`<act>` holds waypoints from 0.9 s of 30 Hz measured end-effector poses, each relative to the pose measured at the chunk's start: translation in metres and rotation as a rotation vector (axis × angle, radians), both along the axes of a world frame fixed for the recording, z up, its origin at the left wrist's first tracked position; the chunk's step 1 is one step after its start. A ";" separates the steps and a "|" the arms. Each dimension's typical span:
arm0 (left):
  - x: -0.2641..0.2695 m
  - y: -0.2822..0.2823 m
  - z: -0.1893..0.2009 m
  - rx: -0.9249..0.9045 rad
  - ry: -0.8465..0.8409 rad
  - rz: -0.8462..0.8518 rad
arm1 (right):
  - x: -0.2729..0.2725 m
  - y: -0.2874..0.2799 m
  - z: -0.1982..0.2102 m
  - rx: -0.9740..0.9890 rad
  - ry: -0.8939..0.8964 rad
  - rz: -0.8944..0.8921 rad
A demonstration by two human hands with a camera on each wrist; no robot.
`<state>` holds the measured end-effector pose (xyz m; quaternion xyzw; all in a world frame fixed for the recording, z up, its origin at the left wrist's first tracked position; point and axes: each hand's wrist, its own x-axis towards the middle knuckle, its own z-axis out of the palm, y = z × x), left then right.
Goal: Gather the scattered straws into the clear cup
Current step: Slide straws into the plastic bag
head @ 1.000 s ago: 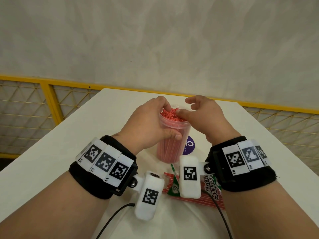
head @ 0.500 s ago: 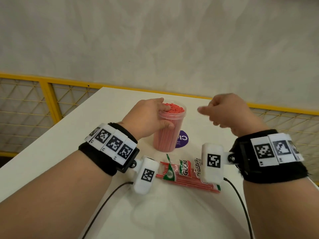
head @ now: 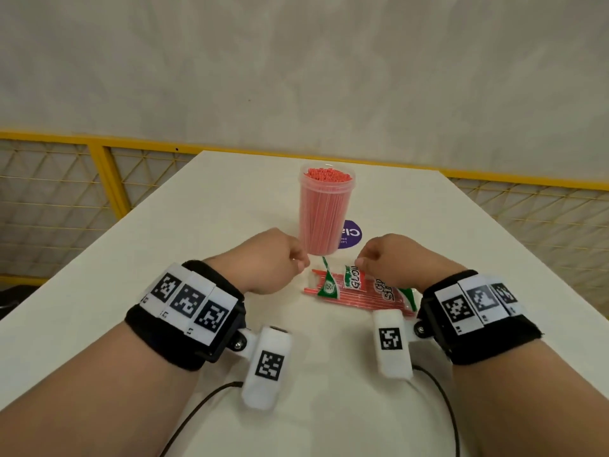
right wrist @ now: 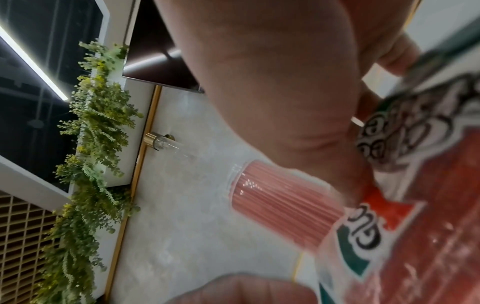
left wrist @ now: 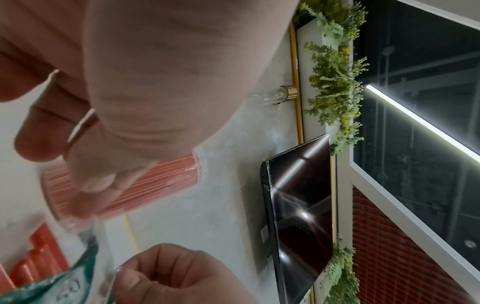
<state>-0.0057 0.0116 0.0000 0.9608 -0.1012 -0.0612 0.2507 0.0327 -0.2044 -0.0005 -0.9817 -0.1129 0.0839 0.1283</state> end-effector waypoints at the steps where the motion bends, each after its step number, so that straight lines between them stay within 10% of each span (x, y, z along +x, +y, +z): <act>1: 0.000 0.000 -0.003 -0.015 0.015 -0.009 | -0.001 0.002 -0.003 0.021 -0.025 0.021; 12: 0.002 0.010 -0.023 -0.453 -0.023 0.028 | -0.005 0.012 -0.017 0.567 -0.278 0.140; 27: 0.004 -0.008 -0.017 0.006 -0.134 -0.067 | -0.009 0.026 -0.020 0.713 -0.400 0.130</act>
